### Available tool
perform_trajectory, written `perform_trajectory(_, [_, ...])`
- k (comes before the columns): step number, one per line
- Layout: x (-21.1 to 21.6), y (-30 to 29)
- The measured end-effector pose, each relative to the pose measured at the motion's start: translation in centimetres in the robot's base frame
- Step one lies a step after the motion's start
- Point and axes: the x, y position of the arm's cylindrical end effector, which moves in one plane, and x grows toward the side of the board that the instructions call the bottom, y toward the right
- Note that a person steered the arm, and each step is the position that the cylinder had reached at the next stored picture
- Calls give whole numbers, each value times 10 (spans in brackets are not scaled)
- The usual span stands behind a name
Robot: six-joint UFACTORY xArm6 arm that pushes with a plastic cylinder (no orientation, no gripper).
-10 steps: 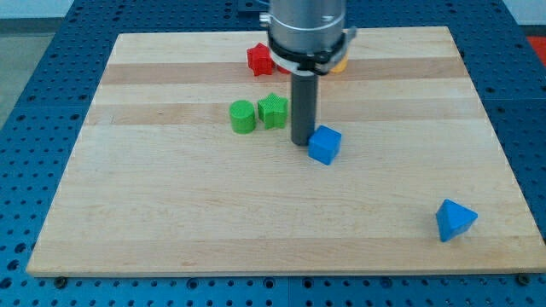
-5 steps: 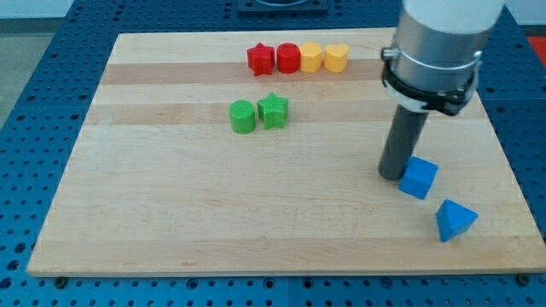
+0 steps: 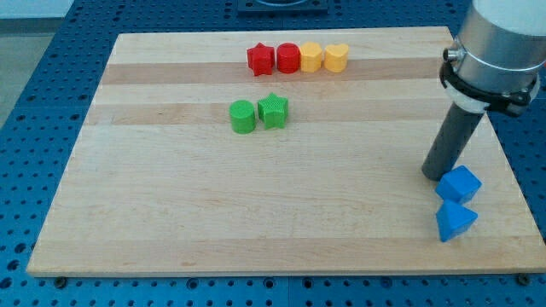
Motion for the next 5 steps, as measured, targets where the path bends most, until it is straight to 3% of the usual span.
perform_trajectory(2, [-1, 41])
perform_trajectory(5, [30, 24])
